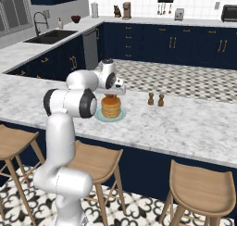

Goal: Take the strawberry from the fridge and place it on top of the pancake, located on the dining counter.

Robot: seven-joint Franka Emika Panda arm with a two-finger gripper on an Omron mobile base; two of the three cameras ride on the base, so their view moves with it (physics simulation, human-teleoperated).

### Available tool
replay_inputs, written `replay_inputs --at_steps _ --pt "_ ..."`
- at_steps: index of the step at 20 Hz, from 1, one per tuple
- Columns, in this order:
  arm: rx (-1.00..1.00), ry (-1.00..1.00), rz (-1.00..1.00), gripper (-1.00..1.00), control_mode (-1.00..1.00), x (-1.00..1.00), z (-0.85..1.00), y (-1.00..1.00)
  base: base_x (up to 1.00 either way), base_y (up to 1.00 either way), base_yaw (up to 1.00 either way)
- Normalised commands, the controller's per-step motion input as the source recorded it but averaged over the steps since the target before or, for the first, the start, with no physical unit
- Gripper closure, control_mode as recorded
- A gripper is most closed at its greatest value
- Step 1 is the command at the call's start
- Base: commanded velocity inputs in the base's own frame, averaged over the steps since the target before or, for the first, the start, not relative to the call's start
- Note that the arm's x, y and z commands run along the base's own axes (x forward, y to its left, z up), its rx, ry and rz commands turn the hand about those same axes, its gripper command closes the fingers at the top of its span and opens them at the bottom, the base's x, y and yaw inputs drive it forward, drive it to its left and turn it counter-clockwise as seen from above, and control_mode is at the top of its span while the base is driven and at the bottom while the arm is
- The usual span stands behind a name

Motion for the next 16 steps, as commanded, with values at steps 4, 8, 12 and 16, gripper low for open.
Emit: replay_inputs --at_steps 4,8,12,16 --pt "0.0 -0.11 0.05 1.0 -1.0 -0.17 0.0 -0.08 0.0 0.0 0.0" --pt "0.0 -0.01 0.04 1.0 -1.0 0.0 -0.1 0.0 0.0 0.0 0.0" --pt "0.0 0.0 0.05 1.0 -1.0 0.0 -0.31 0.0 0.0 0.0 0.0" --pt "0.0 0.0 0.06 1.0 -1.0 0.0 -0.24 0.0 0.0 0.0 0.0"
